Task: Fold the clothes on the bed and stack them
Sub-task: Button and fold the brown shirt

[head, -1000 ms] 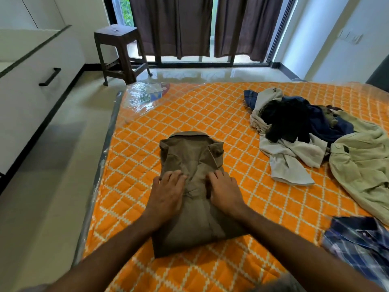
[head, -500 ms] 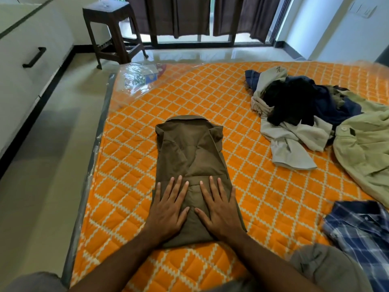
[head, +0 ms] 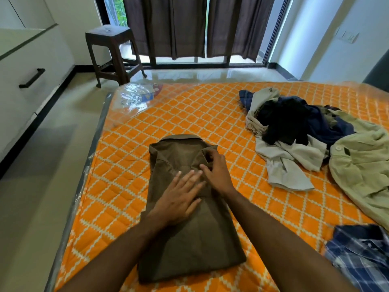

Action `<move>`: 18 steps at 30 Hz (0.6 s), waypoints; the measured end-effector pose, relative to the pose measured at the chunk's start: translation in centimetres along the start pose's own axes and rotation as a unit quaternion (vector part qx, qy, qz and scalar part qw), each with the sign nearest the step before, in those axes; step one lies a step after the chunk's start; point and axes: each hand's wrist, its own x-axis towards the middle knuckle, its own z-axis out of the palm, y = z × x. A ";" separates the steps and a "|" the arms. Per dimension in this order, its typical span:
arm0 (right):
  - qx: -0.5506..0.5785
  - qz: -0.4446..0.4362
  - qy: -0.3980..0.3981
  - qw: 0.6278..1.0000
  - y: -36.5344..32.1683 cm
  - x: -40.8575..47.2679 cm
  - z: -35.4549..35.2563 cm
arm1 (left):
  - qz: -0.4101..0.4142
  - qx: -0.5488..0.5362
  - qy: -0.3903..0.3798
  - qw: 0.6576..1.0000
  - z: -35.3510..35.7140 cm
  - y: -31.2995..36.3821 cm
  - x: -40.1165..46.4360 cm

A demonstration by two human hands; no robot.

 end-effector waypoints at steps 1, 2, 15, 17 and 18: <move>0.009 -0.001 -0.042 0.999 0.0 1.6 0.0 | 0.009 0.002 -0.028 1.000 1.1 0.2 0.5; 0.003 -0.004 -0.078 0.997 0.1 2.8 0.1 | 0.009 0.001 -0.051 0.999 2.2 0.4 0.5; 0.013 -0.045 -0.010 0.999 3.2 7.4 1.8 | 0.008 -0.030 -0.060 0.998 3.9 -0.1 0.5; -0.009 -0.101 0.051 0.994 3.3 7.9 1.8 | 0.002 -0.026 -0.024 0.999 2.9 -0.4 0.5; -0.015 -0.104 0.074 0.992 3.1 7.9 1.7 | -0.009 -0.011 0.013 1.000 2.3 -0.6 0.5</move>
